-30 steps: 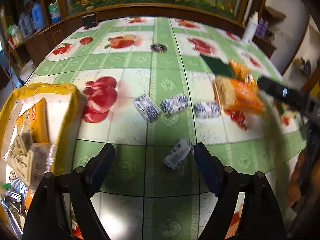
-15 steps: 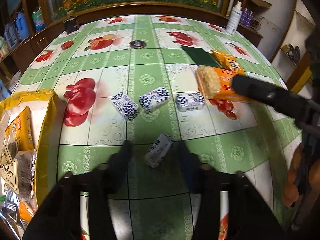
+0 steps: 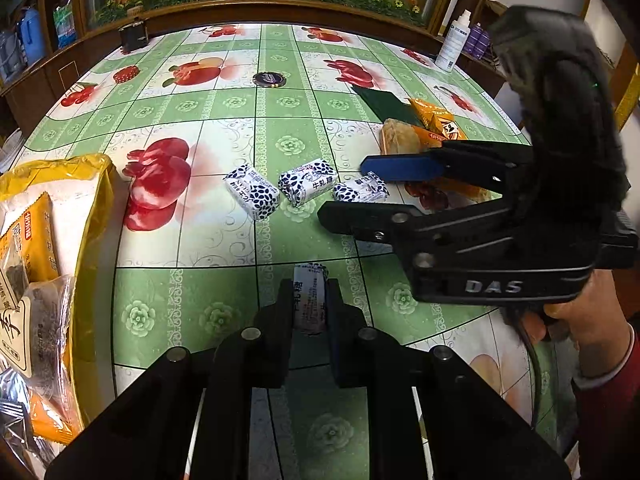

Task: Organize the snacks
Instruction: 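Grasp a small white packet with the left tool while the right tool grasps a black-and-white packet, then carry both small packets over the tray with both tools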

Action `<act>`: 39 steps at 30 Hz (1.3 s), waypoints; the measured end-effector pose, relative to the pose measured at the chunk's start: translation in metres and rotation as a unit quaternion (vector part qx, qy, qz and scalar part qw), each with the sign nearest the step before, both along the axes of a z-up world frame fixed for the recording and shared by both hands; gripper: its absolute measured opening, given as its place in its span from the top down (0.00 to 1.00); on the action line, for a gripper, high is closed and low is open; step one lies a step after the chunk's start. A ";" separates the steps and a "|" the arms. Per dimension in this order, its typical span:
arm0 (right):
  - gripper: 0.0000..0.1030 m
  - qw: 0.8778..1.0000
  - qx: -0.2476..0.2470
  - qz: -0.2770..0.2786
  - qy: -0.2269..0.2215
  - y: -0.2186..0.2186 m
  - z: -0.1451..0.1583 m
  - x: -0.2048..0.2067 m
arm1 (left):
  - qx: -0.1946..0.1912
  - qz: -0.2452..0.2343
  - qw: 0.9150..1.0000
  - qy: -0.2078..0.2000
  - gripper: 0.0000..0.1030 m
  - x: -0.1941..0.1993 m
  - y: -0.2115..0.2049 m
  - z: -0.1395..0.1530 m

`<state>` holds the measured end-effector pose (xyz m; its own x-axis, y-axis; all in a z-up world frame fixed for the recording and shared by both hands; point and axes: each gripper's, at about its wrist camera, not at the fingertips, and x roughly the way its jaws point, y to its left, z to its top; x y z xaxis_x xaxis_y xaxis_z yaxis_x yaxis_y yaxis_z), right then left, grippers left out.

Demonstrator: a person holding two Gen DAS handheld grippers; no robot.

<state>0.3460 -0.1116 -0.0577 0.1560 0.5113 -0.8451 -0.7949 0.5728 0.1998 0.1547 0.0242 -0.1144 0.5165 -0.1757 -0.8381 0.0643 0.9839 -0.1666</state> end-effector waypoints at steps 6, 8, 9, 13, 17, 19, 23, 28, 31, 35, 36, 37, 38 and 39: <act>0.63 0.999 -0.030 0.010 -0.021 0.000 -0.004 -0.003 | 0.007 0.001 1.000 -0.003 0.88 -0.002 0.000 0.000; 0.63 0.999 -0.037 0.010 -0.027 -0.001 -0.003 -0.007 | 0.007 0.004 1.000 -0.003 0.88 -0.003 0.000 0.000; 0.64 0.999 -0.040 0.009 -0.029 -0.001 -0.003 -0.010 | 0.006 0.005 1.000 -0.003 0.88 -0.004 0.001 0.000; 0.64 0.998 -0.043 -0.004 -0.037 -0.005 0.002 -0.023 | 0.001 0.011 1.000 -0.002 0.88 -0.010 0.004 0.000; 0.64 0.999 -0.012 -0.038 -0.036 -0.021 0.019 -0.039 | -0.005 0.014 1.000 -0.010 0.89 -0.021 0.004 0.008; 0.64 0.998 0.009 -0.053 -0.033 -0.033 0.031 -0.047 | -0.005 0.013 1.000 -0.020 0.89 -0.029 0.004 0.015; 0.64 0.995 0.049 -0.085 -0.026 -0.055 0.054 -0.064 | -0.001 0.015 0.999 -0.037 0.89 -0.044 0.003 0.030; 0.64 0.984 0.120 -0.131 0.002 -0.082 0.077 -0.083 | 0.007 0.031 0.998 -0.056 0.89 -0.066 0.007 0.049; 0.64 0.973 0.171 -0.150 0.036 -0.094 0.086 -0.092 | 0.030 0.047 0.996 -0.067 0.89 -0.079 0.009 0.060; 0.64 0.965 0.208 -0.146 0.058 -0.092 0.095 -0.103 | 0.057 0.069 0.993 -0.082 0.89 -0.095 0.018 0.071; 0.65 0.965 0.212 -0.144 0.059 -0.090 0.098 -0.107 | 0.064 0.075 0.991 -0.086 0.89 -0.099 0.020 0.073; 0.65 0.965 0.216 -0.139 0.059 -0.086 0.102 -0.111 | 0.070 0.081 0.990 -0.090 0.89 -0.103 0.022 0.075; 0.65 0.964 0.220 -0.135 0.059 -0.083 0.105 -0.114 | 0.074 0.086 0.989 -0.093 0.89 -0.106 0.024 0.077; 0.65 0.964 0.225 -0.131 0.058 -0.080 0.108 -0.118 | 0.078 0.092 0.988 -0.096 0.89 -0.110 0.027 0.079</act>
